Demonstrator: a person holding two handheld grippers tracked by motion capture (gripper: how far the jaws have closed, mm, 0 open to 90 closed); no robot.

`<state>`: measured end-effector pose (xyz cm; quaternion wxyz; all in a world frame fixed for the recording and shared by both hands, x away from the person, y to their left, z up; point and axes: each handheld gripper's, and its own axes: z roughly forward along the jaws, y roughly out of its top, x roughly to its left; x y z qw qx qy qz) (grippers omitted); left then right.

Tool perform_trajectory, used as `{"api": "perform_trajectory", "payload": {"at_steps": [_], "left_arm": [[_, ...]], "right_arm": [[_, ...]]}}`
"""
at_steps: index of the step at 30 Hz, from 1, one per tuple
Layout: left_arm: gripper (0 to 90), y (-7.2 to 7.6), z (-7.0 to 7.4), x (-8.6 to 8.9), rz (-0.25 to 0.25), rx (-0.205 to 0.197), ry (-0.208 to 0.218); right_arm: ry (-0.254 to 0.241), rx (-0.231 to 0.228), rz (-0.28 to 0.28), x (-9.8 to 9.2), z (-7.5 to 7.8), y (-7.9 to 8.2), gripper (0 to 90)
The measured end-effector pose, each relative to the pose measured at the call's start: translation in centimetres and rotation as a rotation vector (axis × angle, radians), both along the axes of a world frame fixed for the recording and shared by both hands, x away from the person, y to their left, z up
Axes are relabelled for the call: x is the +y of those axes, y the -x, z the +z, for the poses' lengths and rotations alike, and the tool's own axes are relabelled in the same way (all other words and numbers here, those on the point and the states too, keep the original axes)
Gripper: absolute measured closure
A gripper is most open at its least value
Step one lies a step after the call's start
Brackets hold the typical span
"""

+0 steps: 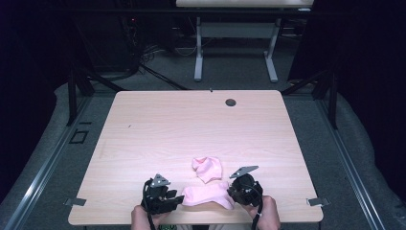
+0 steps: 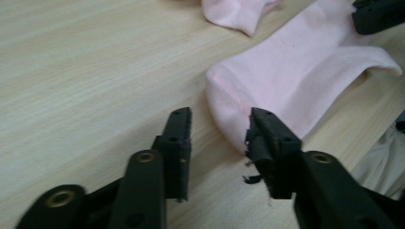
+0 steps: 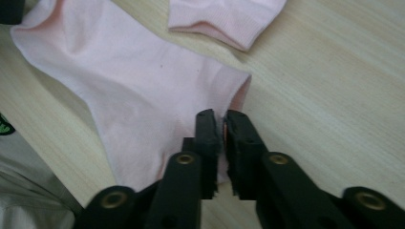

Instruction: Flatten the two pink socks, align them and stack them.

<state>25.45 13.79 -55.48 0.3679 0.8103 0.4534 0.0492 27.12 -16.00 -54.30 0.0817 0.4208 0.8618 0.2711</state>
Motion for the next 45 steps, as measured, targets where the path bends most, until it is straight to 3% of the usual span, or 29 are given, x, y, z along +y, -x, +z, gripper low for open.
{"api": "perform_trajectory", "payload": {"at_steps": [3,5,8,9,10,12,13,15,17,18,20,25,30,31,38,42,43,45], "left_arm": [[51.5,-0.2,1.1,0.0,0.008,-0.022,0.001],[51.0,-0.5,1.5,-0.5,-0.006,-0.031,-0.024],[50.4,-0.7,1.3,-2.2,-0.040,-0.026,-0.083],[53.0,-0.6,0.9,-3.2,-0.068,-0.027,-0.143],[54.5,-0.6,0.9,-3.2,-0.068,-0.027,-0.143],[57.2,-0.5,0.4,-3.9,-0.075,-0.026,-0.201],[61.4,-0.4,0.2,-4.0,-0.076,-0.021,-0.217],[66.2,-0.4,-0.1,-3.9,-0.079,-0.022,-0.243],[68.2,-0.4,-0.3,-3.7,-0.075,-0.013,-0.238],[71.7,-0.4,-0.4,-3.5,-0.075,-0.015,-0.238],[78.3,-0.5,-0.7,-3.3,-0.072,-0.009,-0.234],[87.1,-0.4,-0.9,-3.1,-0.065,-0.027,-0.213],[88.2,-0.3,-0.8,-2.4,-0.053,-0.040,-0.177],[88.2,-0.3,-0.8,-2.2,-0.049,-0.036,-0.165],[88.4,-0.3,-0.6,-0.7,-0.030,-0.004,-0.076],[88.4,0.1,-0.6,-0.2,-0.043,0.020,-0.063],[88.3,0.2,-0.7,-0.1,-0.041,0.022,-0.064],[88.1,0.2,-0.9,0.0,-0.045,0.035,-0.060]], "right_arm": [[-0.015,-0.022,-0.013,-0.3,0.9,0.2,71.8],[-0.011,-0.021,-0.015,-0.3,0.9,0.2,70.5],[0.010,0.001,-0.020,-0.1,0.4,-0.1,68.9],[0.027,0.005,-0.030,0.3,-0.1,-0.1,68.9],[0.032,0.006,-0.032,0.4,-0.3,0.0,69.1],[0.049,0.006,-0.025,0.5,-0.4,0.0,69.7],[0.074,0.013,-0.014,0.6,-0.6,0.0,71.8],[0.077,0.016,-0.017,0.7,-0.8,0.0,75.3],[0.079,0.017,-0.018,0.6,-0.9,0.0,76.9],[0.060,0.014,-0.028,0.7,-1.1,0.0,78.6],[0.071,0.021,-0.024,0.6,-1.2,-0.1,82.9],[0.056,0.025,-0.023,0.7,-1.3,0.0,87.4],[0.042,0.025,-0.021,0.4,-1.1,0.1,87.9],[0.021,0.019,-0.028,0.4,-1.1,0.2,87.9],[0.026,0.014,-0.021,0.0,-0.5,0.6,88.1],[0.029,0.021,-0.014,-0.2,-0.5,0.8,88.1],[0.001,0.017,-0.025,-0.1,-0.7,1.0,88.1],[0.023,0.033,-0.015,-0.2,-0.8,0.9,88.1]]}}
